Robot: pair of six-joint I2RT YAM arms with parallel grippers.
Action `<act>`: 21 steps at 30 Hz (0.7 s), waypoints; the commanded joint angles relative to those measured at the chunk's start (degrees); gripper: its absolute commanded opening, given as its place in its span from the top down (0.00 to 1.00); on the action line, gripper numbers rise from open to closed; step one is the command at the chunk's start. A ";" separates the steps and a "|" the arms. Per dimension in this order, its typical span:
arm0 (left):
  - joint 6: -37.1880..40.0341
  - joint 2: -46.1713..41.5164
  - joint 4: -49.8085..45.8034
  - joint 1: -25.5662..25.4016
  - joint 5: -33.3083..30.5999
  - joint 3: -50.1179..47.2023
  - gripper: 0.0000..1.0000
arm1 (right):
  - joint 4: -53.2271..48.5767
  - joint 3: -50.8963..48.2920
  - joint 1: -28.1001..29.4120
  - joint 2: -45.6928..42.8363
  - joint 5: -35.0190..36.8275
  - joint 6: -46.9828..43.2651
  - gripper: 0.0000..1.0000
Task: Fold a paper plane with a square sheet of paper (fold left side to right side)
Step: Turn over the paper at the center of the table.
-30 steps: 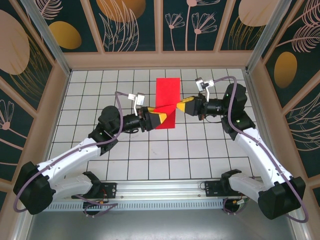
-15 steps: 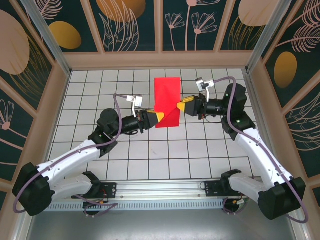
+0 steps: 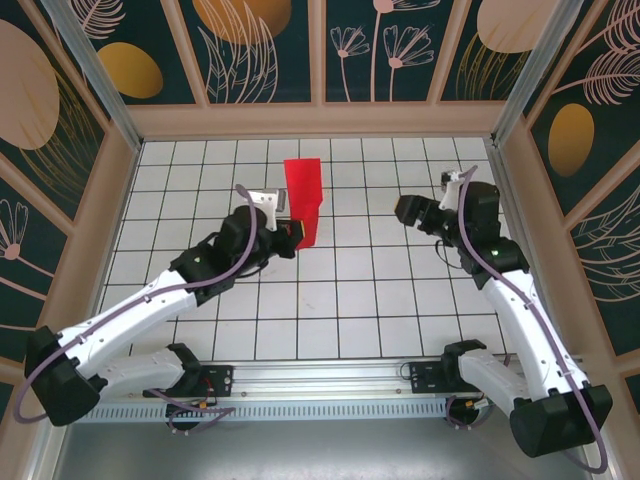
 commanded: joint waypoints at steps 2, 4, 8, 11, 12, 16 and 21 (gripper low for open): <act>-7.61 8.94 -28.21 -7.26 -26.68 8.69 1.00 | -9.68 -4.43 -0.57 -4.17 24.43 5.63 0.16; -13.93 14.47 -37.74 -10.47 -32.24 12.82 1.00 | -10.00 -5.82 -0.65 -6.19 26.76 6.91 0.16; -23.49 28.41 -52.73 -14.27 -36.40 21.33 1.00 | -10.60 -7.46 -0.59 -8.45 28.60 7.94 0.16; -27.79 39.15 -62.07 -15.27 -38.19 28.27 1.00 | -10.59 -8.43 -0.61 -8.62 27.61 7.90 0.16; -28.14 41.89 -64.26 -15.37 -38.37 30.42 1.00 | -10.43 -8.84 -0.64 -8.73 27.27 7.87 0.16; -25.13 50.58 -66.23 -15.41 -36.48 36.04 0.93 | -9.27 -10.41 -0.74 -9.08 25.69 7.23 0.16; -20.28 57.90 -64.70 -15.37 -32.46 42.39 0.89 | -8.28 -11.45 -0.74 -9.44 23.61 6.76 0.16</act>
